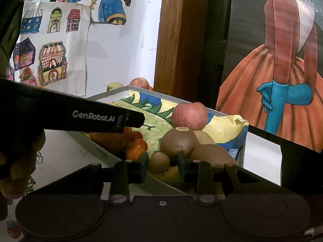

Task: Organize fruits
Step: 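Lower the mandarin into the tray and open the left tool while the right tool releases its fruit, then withdraw both open tools back from the tray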

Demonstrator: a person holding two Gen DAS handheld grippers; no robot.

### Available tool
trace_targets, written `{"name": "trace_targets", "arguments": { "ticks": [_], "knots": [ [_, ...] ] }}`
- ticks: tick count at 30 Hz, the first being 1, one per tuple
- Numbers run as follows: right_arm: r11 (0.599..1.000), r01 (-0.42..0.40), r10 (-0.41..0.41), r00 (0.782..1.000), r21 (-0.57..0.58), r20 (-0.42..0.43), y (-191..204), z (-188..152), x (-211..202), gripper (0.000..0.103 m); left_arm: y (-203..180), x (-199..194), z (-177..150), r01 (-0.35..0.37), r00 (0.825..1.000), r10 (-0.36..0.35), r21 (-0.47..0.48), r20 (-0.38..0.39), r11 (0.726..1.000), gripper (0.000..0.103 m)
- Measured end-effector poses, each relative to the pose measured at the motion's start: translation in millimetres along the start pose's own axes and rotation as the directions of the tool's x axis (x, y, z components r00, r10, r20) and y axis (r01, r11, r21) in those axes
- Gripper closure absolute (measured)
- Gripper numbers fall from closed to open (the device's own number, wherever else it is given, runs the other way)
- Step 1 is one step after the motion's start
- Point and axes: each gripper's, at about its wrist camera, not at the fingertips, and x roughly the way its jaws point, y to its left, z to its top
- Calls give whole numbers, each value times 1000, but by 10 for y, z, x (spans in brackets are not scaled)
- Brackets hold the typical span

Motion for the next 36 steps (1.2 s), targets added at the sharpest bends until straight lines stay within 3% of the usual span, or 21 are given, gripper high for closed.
{"name": "trace_targets", "arguments": {
  "ticks": [8,12,17,22,36],
  "knots": [
    [1000,-4,4,1000,3,-3,-22,-6,7,68,-4,3,0,-1,1000,1,1,1,1000,62],
    [1000,-12,12,1000,5,-1,-23,-10,1,64,-9,5,7,-1,1000,1,-4,8,1000,52],
    [1000,-25,24,1000,9,16,-10,-12,-37,51,7,-27,29,-6,1000,6,-22,23,1000,40],
    [999,-42,41,999,24,31,-15,-6,-79,43,36,-96,44,-19,999,21,-37,44,999,24],
    [997,-41,35,995,68,96,-23,57,-413,12,154,-519,100,-97,987,108,-89,119,991,2]
  ]
}}
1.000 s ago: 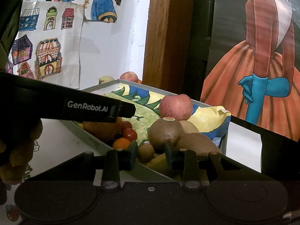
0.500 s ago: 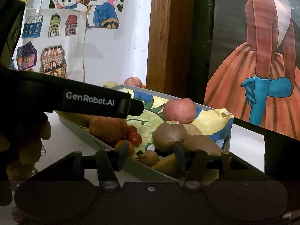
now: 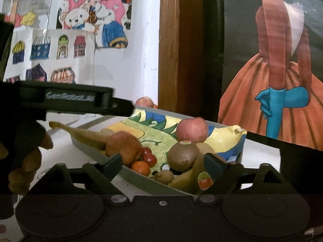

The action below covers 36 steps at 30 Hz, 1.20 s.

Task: Organize fruits
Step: 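Withdraw both open tools back from the tray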

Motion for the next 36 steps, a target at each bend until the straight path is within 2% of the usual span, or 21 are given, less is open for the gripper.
{"name": "trace_targets", "arguments": {
  "ticks": [11,23,36],
  "knots": [
    [999,30,-32,997,23,69,65,88,-392,1,47,-466,72,-84,994,85,-16,69,996,0],
    [997,65,-70,989,38,130,167,97,-1003,1,95,-1117,-18,-135,985,137,-29,103,990,0],
    [997,52,-60,983,49,173,407,-21,-1577,1,110,-1726,-285,-170,980,175,-51,99,984,0]
  ]
}}
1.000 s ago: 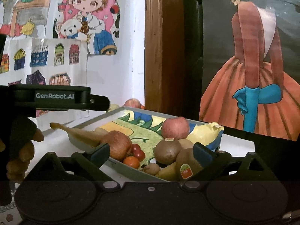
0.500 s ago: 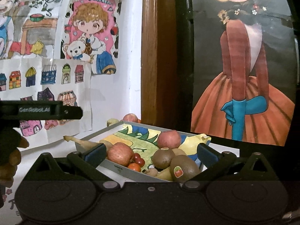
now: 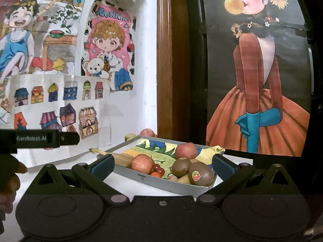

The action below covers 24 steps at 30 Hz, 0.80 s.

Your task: Organize fruits

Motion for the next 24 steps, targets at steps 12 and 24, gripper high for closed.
{"name": "trace_targets", "arguments": {
  "ticks": [12,24],
  "knots": [
    [999,-17,16,1000,31,24,129,-65,-330,1,53,-405,-143,-16,1000,16,16,11,1000,0],
    [998,-34,34,999,50,-4,263,-193,-587,1,130,-646,-320,-17,1000,17,6,-6,1000,0]
  ]
}}
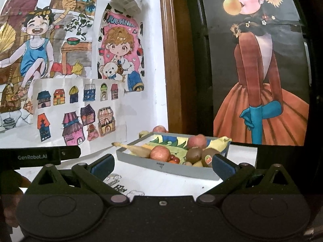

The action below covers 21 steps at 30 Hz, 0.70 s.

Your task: Organize fruits

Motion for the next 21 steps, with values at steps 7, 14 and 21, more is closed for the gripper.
{"name": "trace_targets", "arguments": {
  "ticks": [7,14,21],
  "knots": [
    [1000,19,-19,999,6,-31,62,-165,-119,1,10,-46,-180,32,997,-31,12,-66,999,0],
    [999,42,-40,995,21,-96,88,-373,-194,1,47,-42,-369,32,991,-33,-10,-130,999,0],
    [997,63,-55,989,55,-135,61,-493,-195,1,99,-58,-449,14,984,-16,-13,-178,1000,0]
  ]
}}
